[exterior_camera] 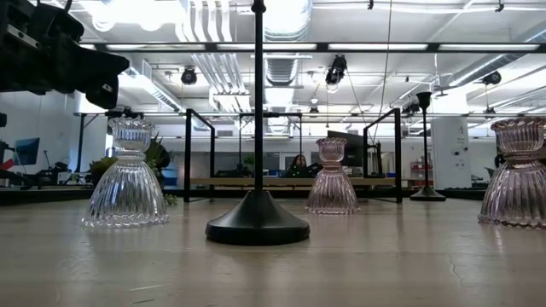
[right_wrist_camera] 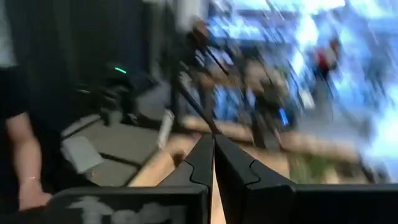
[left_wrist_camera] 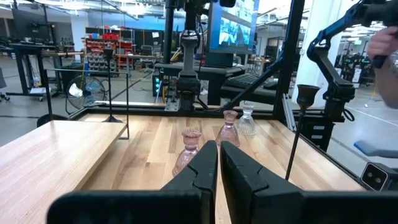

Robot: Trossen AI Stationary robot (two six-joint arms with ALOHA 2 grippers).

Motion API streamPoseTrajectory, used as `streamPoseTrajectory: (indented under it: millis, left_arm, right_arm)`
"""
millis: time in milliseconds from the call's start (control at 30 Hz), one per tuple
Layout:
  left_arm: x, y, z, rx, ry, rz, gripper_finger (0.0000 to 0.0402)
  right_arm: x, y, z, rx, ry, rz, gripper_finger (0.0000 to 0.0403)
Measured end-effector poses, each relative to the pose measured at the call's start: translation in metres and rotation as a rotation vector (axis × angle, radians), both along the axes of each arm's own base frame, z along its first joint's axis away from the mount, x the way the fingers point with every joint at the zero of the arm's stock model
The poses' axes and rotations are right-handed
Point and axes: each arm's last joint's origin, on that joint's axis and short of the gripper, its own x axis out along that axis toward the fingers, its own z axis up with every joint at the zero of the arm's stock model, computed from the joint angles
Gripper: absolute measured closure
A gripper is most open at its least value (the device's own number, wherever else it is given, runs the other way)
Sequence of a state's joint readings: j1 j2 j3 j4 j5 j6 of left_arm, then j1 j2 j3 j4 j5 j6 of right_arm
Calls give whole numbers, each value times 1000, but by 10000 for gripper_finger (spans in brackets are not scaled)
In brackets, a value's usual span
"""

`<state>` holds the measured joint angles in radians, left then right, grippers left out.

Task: Pick & Place candle stick holders
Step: Put the top right black candle holder on the shelf

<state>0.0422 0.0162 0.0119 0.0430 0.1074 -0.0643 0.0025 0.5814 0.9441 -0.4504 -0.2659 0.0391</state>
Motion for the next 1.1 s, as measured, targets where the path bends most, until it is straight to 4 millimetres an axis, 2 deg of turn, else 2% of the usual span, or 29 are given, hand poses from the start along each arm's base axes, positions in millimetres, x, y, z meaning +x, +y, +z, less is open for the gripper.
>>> streamPoseTrajectory:
  millis: [167,267,400,467,867,1100]
  left_arm:
    - [0,0,0,0,0,0,378]
    - [0,0,0,0,0,0,378]
    - [0,0,0,0,0,0,378]
    - [0,0,0,0,0,0,378]
    - [0,0,0,0,0,1,378]
    - [0,0,0,0,0,0,378]
  right_arm:
    - [6,-8,-33,99,246,-322,394]
    - [6,-12,-48,96,267,-457,394]
    - [3,-21,-62,99,238,-815,394]
    - [0,-24,-69,108,250,-930,394]
    - [2,-25,-117,208,366,-1049,394]
    - [4,-28,-118,207,340,-1134,394]
